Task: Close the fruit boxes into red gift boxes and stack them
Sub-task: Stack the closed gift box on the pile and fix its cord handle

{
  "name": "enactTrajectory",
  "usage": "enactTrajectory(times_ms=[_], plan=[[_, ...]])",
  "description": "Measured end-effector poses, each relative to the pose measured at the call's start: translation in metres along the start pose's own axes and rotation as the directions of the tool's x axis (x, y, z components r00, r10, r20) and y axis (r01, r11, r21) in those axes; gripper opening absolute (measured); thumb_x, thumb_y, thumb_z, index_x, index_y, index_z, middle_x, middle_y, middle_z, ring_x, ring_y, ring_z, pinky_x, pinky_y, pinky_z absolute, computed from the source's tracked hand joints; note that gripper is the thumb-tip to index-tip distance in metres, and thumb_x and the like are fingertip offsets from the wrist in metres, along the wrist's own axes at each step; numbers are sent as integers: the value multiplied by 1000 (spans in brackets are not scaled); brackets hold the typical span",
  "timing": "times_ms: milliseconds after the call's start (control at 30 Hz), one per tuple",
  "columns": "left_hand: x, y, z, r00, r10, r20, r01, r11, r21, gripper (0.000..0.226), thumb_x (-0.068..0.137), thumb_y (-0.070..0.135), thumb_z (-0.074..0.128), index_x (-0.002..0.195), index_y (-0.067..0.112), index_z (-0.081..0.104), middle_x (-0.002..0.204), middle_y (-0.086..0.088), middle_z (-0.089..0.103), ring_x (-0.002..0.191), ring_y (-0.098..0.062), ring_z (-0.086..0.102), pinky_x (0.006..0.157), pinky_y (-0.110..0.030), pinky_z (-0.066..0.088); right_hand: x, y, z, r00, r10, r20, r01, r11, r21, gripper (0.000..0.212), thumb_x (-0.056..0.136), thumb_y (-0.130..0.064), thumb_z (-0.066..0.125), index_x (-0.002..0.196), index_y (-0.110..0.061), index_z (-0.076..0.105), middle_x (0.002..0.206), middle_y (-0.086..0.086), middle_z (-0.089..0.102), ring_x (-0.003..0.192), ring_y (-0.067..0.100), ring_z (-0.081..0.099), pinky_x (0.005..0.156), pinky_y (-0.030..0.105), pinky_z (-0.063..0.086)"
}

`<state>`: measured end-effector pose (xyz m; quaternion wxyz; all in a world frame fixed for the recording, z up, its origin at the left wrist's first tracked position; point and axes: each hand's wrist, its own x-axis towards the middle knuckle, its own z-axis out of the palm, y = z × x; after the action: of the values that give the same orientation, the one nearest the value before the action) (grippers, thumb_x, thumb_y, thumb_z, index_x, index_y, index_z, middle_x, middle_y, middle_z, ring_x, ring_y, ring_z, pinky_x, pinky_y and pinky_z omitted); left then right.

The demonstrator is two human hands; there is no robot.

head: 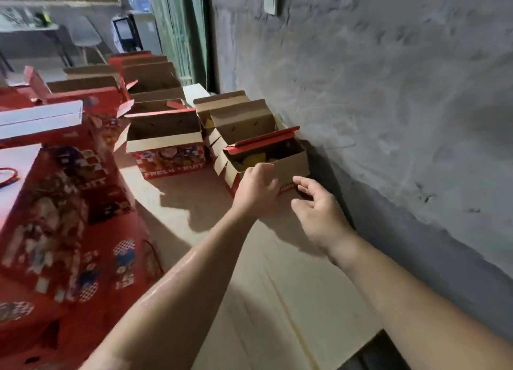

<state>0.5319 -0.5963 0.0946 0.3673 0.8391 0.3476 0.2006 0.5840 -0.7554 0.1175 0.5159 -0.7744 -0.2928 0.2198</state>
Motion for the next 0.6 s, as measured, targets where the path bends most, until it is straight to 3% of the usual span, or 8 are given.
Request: enactTrajectory(times_ms=[67, 133, 200, 267, 333, 433, 500, 600], plan=[[67, -12, 21, 998, -48, 32, 42, 982, 185, 58, 97, 34, 58, 153, 26, 44, 152, -8, 49, 136, -29, 51, 112, -46, 45, 40, 14, -17, 999, 19, 26, -19, 1000, -15, 46, 96, -34, 56, 130, -64, 52, 114, -29, 59, 93, -1, 62, 56, 6, 47], [122, -31, 44, 988, -91, 124, 30, 906, 422, 64, 97, 34, 57, 157, 24, 37, 159, -9, 44, 146, -35, 41, 123, -51, 28, 71, 35, -35, 998, -5, 61, 11, 995, -100, 49, 87, -40, 53, 123, -73, 47, 132, -28, 53, 107, 1, 60, 76, 17, 53], [153, -55, 60, 966, -143, 216, -8, 817, 577, 51, 95, 23, 56, 146, 21, 50, 147, -9, 56, 144, -36, 44, 124, -53, 20, 91, 54, -50, 992, -58, 114, 81, 974, -212, 58, 85, -39, 51, 135, -67, 37, 145, -30, 39, 130, 3, 48, 103, 31, 49], [164, -72, 69, 974, -129, 185, -15, 781, 625, 36, 91, 19, 58, 127, 25, 62, 124, -5, 66, 121, -34, 62, 110, -47, 38, 106, 69, -62, 985, -64, 163, 106, 959, -263, 65, 89, -35, 54, 144, -62, 30, 157, -24, 29, 140, 3, 38, 115, 37, 41], [162, -84, 82, 990, -59, 127, -36, 769, 638, 31, 90, 25, 63, 120, 31, 68, 114, -1, 67, 109, -33, 67, 93, -40, 43, 117, 80, -68, 977, -29, 210, 94, 946, -309, 68, 96, -28, 58, 151, -57, 29, 166, -16, 22, 147, 5, 33, 119, 35, 35], [140, -88, 102, 996, -1, 93, -61, 749, 660, 26, 91, 30, 63, 114, 34, 74, 111, 1, 71, 105, -28, 68, 86, -37, 42, 123, 88, -70, 957, 1, 291, 120, 910, -397, 70, 100, -26, 58, 157, -50, 27, 171, -11, 15, 154, 9, 20, 120, 26, 22], [113, -88, 113, 997, 5, 74, -54, 735, 676, 25, 91, 29, 64, 110, 36, 77, 108, 2, 72, 103, -26, 67, 84, -36, 41, 124, 87, -68, 943, -7, 333, 152, 899, -411, 71, 100, -26, 58, 159, -48, 24, 172, -9, 11, 156, 14, 18, 125, 34, 22], [51, -81, 117, 1000, 0, 29, -18, 791, 611, 25, 91, 24, 67, 109, 37, 80, 99, 2, 72, 98, -29, 67, 83, -37, 41, 130, 93, -69, 937, -2, 349, 177, 864, -471, 76, 98, -29, 60, 161, -46, 21, 173, -6, 6, 156, 22, 16, 127, 41, 20]])
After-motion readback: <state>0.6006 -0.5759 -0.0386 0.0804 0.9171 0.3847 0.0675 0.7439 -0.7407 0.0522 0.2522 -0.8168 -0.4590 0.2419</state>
